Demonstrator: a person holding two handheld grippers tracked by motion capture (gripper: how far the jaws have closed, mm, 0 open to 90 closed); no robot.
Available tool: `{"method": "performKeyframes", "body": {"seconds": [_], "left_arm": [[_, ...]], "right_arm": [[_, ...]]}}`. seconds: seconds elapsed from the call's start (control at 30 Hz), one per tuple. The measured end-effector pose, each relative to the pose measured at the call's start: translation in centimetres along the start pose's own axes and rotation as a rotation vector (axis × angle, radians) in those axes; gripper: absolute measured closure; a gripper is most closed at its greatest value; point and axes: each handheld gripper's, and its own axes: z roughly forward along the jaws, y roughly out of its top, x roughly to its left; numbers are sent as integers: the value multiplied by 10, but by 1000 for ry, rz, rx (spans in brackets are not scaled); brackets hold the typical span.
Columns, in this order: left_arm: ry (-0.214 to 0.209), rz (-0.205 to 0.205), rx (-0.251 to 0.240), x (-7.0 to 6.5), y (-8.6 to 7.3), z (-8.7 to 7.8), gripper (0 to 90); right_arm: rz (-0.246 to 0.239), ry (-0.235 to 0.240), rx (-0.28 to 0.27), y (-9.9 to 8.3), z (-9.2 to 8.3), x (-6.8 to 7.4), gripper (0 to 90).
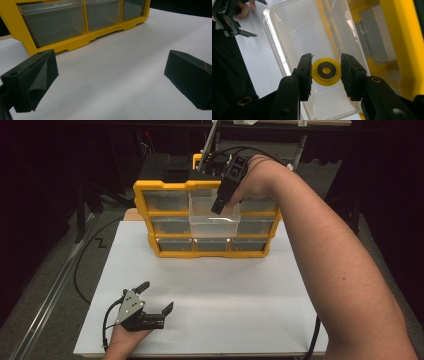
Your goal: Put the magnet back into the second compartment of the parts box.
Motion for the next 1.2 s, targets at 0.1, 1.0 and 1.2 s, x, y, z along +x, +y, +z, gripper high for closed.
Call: {"method": "performKeyframes", "body": {"seconds": [0.1,1.0,1.2], "left_arm": [[-1,1,2,0,0,0,2],[-5,5,8,-1,0,1,2],[-1,5,9,-1,0,1,2]], "right_arm": [[-1,-6,9,1,2,0,643],[31,-36,-35,-15,-19,8,273],[40,-41,-31,-30,-24,14,261]]}}
